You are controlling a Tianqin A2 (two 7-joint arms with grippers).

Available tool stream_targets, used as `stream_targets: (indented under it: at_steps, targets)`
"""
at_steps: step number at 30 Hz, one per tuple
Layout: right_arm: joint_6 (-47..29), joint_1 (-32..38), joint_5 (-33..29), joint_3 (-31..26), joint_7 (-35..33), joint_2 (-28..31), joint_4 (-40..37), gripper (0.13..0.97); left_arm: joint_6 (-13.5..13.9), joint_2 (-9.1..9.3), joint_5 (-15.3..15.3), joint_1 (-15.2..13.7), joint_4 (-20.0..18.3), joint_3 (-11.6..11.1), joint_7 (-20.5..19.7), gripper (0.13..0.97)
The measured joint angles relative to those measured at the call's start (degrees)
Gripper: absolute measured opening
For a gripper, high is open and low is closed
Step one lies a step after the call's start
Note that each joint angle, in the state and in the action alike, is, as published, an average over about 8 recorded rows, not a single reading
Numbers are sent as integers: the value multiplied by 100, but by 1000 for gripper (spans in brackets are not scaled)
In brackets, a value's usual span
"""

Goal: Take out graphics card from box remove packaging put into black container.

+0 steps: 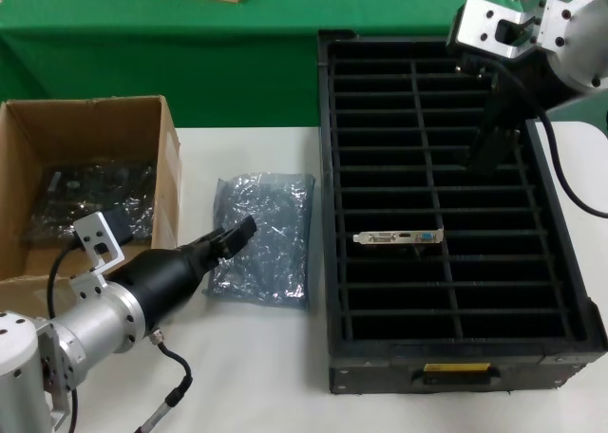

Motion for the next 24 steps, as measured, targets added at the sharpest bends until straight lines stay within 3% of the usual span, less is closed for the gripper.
stream_targets:
  at_steps: [5,9,13,18,24]
  targets:
    - [-12,-21,-16,36,-13,16,30,966,-167,-44,0,-18,-114,0,88,358]
    - [-7,-59,-33,81,-6,53,100,966,-412,-152,1,-41,-347,-10,225,459]
    - [37,-132,-56,158,26,122,219,966,-749,-319,60,23,-717,-191,456,560]
    - [144,-273,-95,293,83,232,427,966,-1242,-496,391,373,-1254,-876,822,585]
    - [349,-520,-175,509,167,371,779,966,-1793,-540,1145,1039,-1827,-2142,1201,735]
